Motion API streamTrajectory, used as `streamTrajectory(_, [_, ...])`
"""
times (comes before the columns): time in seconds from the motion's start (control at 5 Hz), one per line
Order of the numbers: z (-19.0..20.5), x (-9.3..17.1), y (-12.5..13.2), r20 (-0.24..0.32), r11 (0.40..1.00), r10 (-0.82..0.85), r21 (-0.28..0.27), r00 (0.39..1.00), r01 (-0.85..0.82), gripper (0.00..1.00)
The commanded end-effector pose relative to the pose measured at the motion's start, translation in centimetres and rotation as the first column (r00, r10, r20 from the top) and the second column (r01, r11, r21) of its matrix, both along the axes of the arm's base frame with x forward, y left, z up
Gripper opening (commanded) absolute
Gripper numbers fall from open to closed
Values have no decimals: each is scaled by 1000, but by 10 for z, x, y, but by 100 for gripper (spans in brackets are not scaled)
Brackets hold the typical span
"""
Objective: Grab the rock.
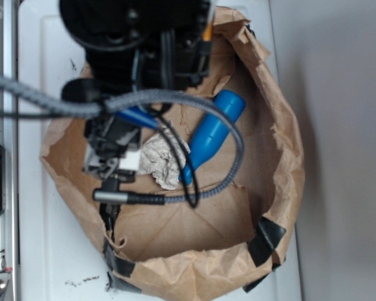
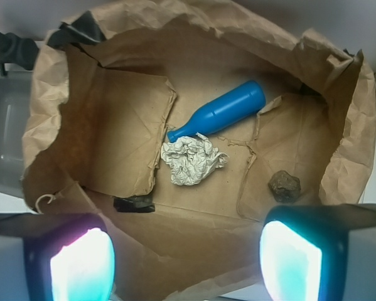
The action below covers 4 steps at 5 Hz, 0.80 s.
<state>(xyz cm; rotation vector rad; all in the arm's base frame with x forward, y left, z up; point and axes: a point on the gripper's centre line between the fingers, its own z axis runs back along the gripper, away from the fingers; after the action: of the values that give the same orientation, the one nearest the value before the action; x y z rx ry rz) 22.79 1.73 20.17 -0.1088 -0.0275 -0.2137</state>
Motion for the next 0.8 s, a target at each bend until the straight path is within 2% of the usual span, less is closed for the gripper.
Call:
streamTrajectory(0.0, [14, 4, 1, 57, 1000, 18, 9, 998, -19, 100])
streamTrajectory(0.2, [-35, 31, 3, 71, 996, -54, 81, 996, 48, 100])
streamTrajectory(0.4, [-66, 45, 2, 64, 986, -119, 128, 991, 111, 100])
streamTrajectory(0.6, [-101, 49, 11, 50, 961, -202, 201, 978, 189, 100])
